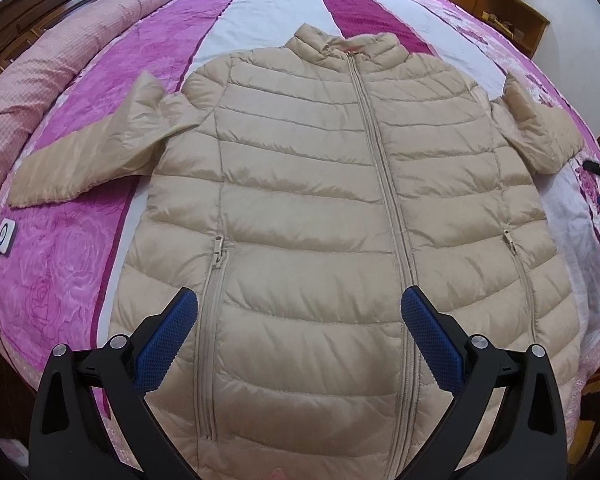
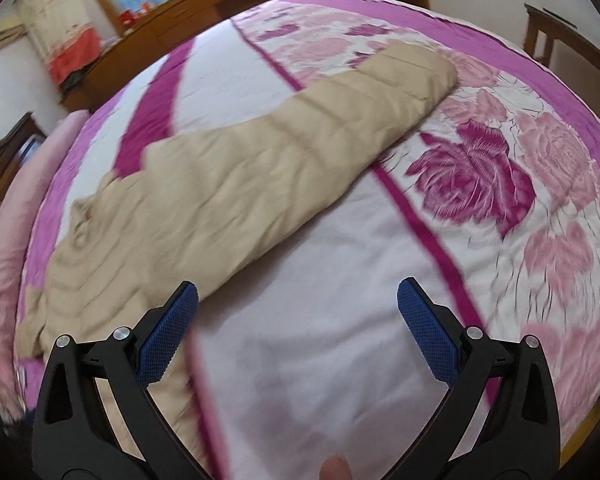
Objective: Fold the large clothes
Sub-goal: 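Grasp the beige jacket sleeve cuff with the right gripper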
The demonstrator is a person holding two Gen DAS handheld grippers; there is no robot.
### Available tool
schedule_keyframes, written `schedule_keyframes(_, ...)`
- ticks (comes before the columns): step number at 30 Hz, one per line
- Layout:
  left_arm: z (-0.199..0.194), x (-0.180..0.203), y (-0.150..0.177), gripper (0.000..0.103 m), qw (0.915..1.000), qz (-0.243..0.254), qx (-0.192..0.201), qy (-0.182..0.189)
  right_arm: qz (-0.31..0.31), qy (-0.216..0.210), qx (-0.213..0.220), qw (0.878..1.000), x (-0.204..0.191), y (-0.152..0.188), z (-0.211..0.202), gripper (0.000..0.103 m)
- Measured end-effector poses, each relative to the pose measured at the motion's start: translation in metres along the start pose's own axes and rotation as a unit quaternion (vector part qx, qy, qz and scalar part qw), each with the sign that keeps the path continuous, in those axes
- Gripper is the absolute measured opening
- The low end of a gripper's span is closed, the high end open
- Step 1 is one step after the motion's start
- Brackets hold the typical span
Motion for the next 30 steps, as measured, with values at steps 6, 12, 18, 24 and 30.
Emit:
schedule_keyframes(6,0.013,-0.008,-0.001,0.098,0.9998,0.006,-0.007,-0.018,0.025,0.022,-0.003,0.999,0.021,-0.030,0.035,0.100)
schedule_keyframes(12,0.023,-0.016,-0.002,0.098,0.9995,0.002,-0.013,-0.028,0.035,0.047,0.000,0.998,0.031,-0.056,0.071,0.100)
schedule_keyframes(18,0.026,-0.020,-0.002,0.098,0.9991,0.012,-0.013,-0.040,0.032,0.091,0.006,0.995,0.048,-0.070,0.103,0.084)
schedule_keyframes(24,0.024,-0.031,0.001,0.098,0.9988,0.006,-0.013,-0.046,-0.018,0.066,0.024,0.997,0.034,-0.063,0.104,0.024)
schedule_keyframes(30,0.018,-0.036,0.005,0.098,0.9993,-0.002,-0.011,-0.036,-0.062,0.028,0.057,0.996,0.014,-0.066,0.049,0.006)
Point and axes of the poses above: each gripper's, at about its wrist camera, not at the fingertips, and z roughly the way its jaws point, x to its right, y to its underside, the point moved 7 cm from there along z, roughly the way its jaws point, and after that the axes turned 12 degrees about x, right-handed, at the moved point
